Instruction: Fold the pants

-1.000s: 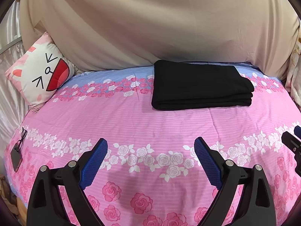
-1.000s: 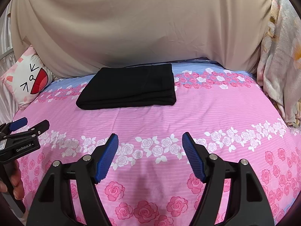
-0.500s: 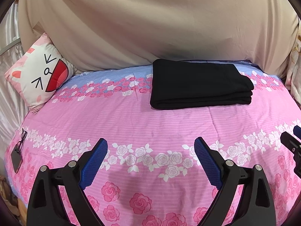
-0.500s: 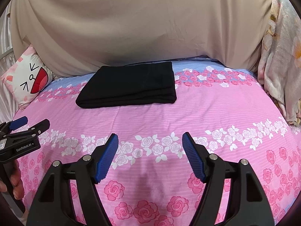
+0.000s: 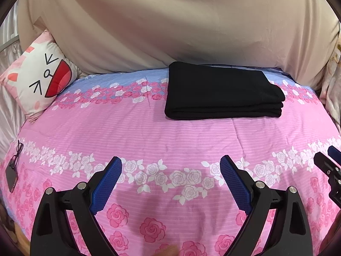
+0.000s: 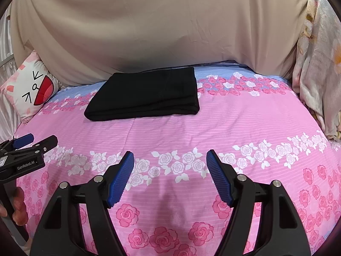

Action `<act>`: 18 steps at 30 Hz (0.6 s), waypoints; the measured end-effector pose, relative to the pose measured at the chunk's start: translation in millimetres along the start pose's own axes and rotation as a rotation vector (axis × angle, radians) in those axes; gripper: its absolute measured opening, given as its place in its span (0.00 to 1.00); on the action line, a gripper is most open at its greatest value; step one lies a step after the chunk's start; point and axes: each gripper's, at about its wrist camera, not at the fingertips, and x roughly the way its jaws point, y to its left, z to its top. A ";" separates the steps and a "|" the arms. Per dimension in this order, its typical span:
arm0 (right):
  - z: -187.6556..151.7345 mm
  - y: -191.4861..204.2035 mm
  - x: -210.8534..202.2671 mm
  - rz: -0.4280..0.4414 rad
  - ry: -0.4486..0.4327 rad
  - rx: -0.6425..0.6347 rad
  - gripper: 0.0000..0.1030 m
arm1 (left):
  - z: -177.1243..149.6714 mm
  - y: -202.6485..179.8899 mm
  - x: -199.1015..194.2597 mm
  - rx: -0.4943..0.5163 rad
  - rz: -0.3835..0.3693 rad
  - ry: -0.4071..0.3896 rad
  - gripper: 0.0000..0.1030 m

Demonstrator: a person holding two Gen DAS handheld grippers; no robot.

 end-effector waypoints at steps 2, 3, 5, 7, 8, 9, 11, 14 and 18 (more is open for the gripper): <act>-0.4 0.2 1.0 0.000 0.002 0.000 0.66 | -0.4 -0.9 0.8 0.001 0.000 0.004 0.89; -0.8 0.4 1.2 -0.001 0.001 0.000 0.66 | -0.7 -1.1 1.2 0.002 -0.002 0.005 0.89; -1.4 0.3 1.5 -0.001 0.002 0.000 0.66 | -0.5 -2.6 1.6 0.004 0.001 0.005 0.89; -1.3 0.5 1.6 0.000 0.004 0.000 0.66 | -0.5 -2.3 1.4 0.004 -0.002 0.003 0.89; -1.7 0.4 1.3 -0.002 0.003 0.001 0.66 | -0.3 -2.2 1.7 0.002 0.000 0.005 0.89; -2.0 0.2 1.3 -0.002 0.003 0.002 0.67 | -0.3 -2.1 1.8 -0.001 -0.002 0.006 0.89; -2.5 0.5 1.0 -0.004 0.004 0.005 0.67 | -0.3 -1.7 2.3 -0.006 -0.009 0.001 0.89; -2.7 0.2 0.6 -0.005 0.004 0.006 0.67 | -1.9 -0.9 1.3 -0.011 0.009 -0.014 0.89; -2.7 -0.5 0.3 -0.003 0.006 0.004 0.67 | -3.7 -3.4 -1.5 0.008 0.052 -0.040 0.89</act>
